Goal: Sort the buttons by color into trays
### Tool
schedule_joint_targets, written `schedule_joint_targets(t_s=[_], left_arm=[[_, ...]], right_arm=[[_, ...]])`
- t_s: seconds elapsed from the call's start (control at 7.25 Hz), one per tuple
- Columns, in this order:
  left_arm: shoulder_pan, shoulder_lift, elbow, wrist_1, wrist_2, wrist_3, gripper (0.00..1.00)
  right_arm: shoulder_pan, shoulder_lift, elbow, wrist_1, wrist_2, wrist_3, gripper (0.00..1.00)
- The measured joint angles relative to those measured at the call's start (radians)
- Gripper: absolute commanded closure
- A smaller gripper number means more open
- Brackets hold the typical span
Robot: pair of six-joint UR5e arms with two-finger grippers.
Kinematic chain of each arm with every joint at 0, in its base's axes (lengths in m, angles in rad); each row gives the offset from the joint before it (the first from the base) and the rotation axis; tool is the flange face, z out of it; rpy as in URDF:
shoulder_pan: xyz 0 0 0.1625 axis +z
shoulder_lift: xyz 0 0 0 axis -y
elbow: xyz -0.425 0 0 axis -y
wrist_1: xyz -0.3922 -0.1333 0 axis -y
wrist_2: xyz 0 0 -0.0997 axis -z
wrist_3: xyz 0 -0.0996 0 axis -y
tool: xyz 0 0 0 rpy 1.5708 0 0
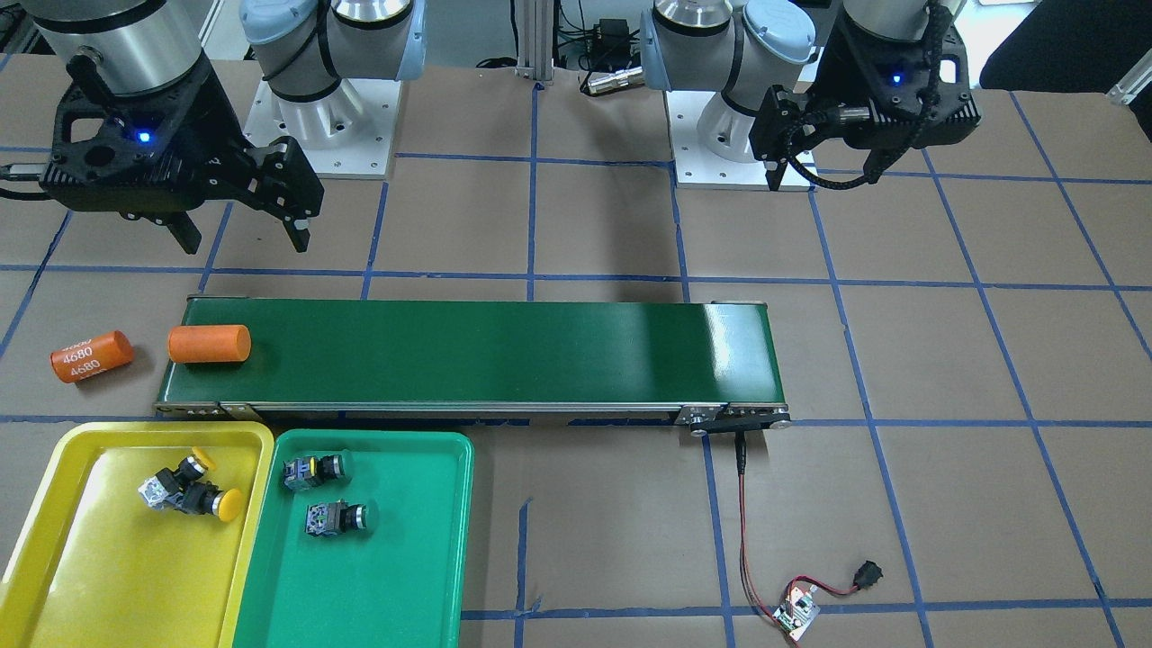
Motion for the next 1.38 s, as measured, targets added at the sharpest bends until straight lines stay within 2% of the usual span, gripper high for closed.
schedule_joint_targets(t_s=[0.28,0.55,0.83,1.38], left_arm=[[0.0,-0.018,0.016,0.014,-0.006,-0.001,0.0],[-0.003,-0.049,0.055,0.057,-0.082,-0.003,0.0],[-0.01,-0.049,0.065,0.039,-0.132,-0.006,0.0],[-0.014,-0.043,0.064,0.026,-0.128,-0.001,0.0]], right_arm=[[0.003,-0.002,0.0,0.004,-0.001,0.001,0.0],[0.004,-0.001,0.0,0.005,-0.001,0.001,0.0],[0.004,-0.001,0.0,0.006,-0.003,0.001,0.0],[0.004,-0.002,-0.001,0.01,-0.006,0.002,0.0]])
